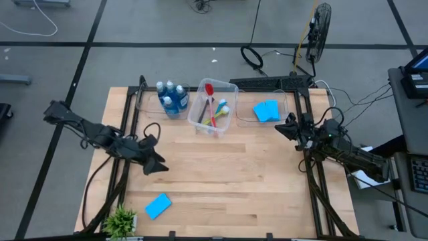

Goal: Pick & Place Kitchen Sink Supplies
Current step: Put the blue sponge into the right transparent bin

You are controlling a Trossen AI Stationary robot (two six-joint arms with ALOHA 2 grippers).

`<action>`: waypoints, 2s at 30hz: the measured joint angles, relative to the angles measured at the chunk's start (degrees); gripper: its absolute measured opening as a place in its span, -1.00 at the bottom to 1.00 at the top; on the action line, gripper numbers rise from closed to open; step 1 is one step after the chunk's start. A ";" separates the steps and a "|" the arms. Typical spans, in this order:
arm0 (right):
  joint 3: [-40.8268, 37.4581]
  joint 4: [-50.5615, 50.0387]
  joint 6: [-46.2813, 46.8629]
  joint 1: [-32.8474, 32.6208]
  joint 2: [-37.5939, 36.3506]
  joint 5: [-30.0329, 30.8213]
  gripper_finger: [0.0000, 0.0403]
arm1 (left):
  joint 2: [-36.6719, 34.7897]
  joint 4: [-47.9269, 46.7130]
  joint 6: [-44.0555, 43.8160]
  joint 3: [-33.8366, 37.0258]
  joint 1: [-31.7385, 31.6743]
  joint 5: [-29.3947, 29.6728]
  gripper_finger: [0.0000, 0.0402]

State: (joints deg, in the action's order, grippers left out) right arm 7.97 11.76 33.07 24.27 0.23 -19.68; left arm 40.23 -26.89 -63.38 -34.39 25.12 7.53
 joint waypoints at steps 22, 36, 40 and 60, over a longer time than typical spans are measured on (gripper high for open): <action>0.00 -2.54 -3.59 0.00 0.00 0.02 -1.00 | 22.36 -19.44 -20.07 -16.68 8.22 -0.02 0.74; 0.01 -3.32 -3.77 0.02 0.00 0.02 -1.00 | 28.17 -21.09 -27.30 -18.80 11.86 -0.07 0.74; 0.02 -3.32 -3.77 0.01 0.01 0.03 -1.00 | 28.17 -20.90 -24.20 -18.80 11.83 -0.04 0.74; 0.02 -3.40 -3.77 0.02 0.00 0.02 -1.00 | 29.11 -19.27 -26.55 -18.78 13.89 -2.12 0.74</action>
State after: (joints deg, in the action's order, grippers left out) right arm 7.99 8.36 29.30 24.29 0.23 -19.66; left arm 69.34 -46.16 -89.92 -53.17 39.01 5.41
